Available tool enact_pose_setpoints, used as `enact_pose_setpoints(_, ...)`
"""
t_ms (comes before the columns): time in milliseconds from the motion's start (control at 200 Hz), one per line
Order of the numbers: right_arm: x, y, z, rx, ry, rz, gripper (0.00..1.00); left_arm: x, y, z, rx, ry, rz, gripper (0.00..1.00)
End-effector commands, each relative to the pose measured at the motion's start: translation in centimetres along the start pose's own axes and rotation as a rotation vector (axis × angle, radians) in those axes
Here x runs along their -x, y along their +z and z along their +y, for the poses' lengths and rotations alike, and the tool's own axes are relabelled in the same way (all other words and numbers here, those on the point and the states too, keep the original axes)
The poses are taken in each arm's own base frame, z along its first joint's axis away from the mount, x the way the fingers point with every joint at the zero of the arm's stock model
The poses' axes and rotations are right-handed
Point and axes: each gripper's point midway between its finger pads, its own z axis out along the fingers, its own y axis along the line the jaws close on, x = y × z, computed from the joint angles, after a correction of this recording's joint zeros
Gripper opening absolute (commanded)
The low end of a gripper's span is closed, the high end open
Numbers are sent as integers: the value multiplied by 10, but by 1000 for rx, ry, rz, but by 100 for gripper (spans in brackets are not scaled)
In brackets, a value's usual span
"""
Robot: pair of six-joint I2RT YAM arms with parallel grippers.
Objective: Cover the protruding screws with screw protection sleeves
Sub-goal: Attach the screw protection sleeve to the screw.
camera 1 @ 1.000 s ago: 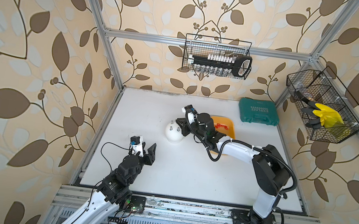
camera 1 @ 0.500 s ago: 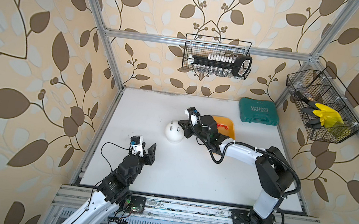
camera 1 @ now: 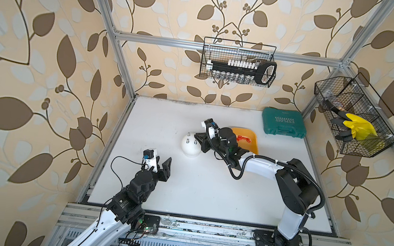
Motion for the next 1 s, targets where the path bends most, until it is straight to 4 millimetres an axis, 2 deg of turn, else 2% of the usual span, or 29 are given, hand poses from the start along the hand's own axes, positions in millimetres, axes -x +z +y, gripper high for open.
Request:
enact_pose_setpoints(0,-13,4,-1,9,12,8,12,8,0,-1,-4,8,-25,62)
enact_pose_setpoints(445,-26,10,-7,-6,11,25,12,7,0,-1,-4,9,-24,62)
enact_pose_setpoints(795,-17,5,-5,-7,7,14,12,7,0,-1,-4,8,-25,62)
enact_pose_setpoints(995,-23,3,-7,-16,4,20,11,7,0,-1,-6,9,-24,62)
